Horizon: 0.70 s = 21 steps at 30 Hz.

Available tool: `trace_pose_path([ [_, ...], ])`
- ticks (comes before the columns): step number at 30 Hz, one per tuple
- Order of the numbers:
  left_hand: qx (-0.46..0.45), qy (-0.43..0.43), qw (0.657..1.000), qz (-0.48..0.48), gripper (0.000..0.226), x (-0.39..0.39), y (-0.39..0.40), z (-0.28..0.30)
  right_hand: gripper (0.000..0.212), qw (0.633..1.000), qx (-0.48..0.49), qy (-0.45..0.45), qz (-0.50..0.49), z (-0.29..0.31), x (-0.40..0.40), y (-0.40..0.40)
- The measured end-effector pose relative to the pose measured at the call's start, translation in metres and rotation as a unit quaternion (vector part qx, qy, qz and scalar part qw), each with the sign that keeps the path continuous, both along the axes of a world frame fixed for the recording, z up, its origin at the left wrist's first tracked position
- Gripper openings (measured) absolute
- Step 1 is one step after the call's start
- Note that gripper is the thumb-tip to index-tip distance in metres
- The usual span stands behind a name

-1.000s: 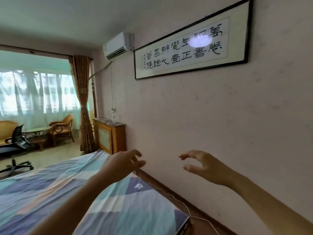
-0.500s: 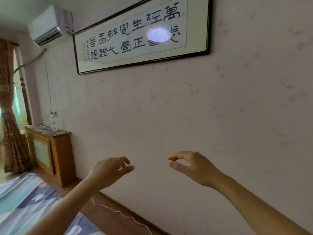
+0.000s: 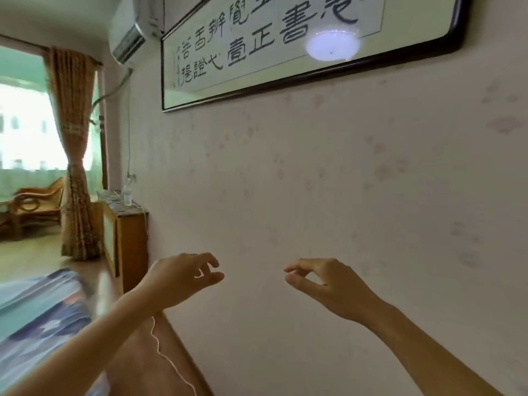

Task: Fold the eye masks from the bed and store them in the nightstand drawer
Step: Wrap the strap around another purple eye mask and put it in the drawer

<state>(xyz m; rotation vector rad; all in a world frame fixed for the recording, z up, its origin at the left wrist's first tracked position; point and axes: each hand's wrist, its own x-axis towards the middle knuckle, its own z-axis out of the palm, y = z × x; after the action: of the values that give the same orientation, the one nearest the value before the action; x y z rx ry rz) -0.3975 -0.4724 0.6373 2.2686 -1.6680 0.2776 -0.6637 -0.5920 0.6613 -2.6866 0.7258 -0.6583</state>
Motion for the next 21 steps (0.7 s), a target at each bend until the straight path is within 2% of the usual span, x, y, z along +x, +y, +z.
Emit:
trace_pose_path([
  [7,0.012,-0.013,0.985,0.169,0.038,0.12,-0.023,-0.004,0.038,0.989,-0.01,-0.006,0.147,-0.005,0.169,-0.111],
  [12,-0.009,-0.002,0.978,0.208,0.039,0.207,-0.06,-0.003,0.038,0.977,0.015,0.01,0.213,-0.012,0.297,-0.153],
  [21,-0.037,0.002,0.961,0.275,0.036,0.354,-0.1,-0.022,0.036,0.945,-0.033,0.056,0.32,-0.005,0.512,-0.222],
])
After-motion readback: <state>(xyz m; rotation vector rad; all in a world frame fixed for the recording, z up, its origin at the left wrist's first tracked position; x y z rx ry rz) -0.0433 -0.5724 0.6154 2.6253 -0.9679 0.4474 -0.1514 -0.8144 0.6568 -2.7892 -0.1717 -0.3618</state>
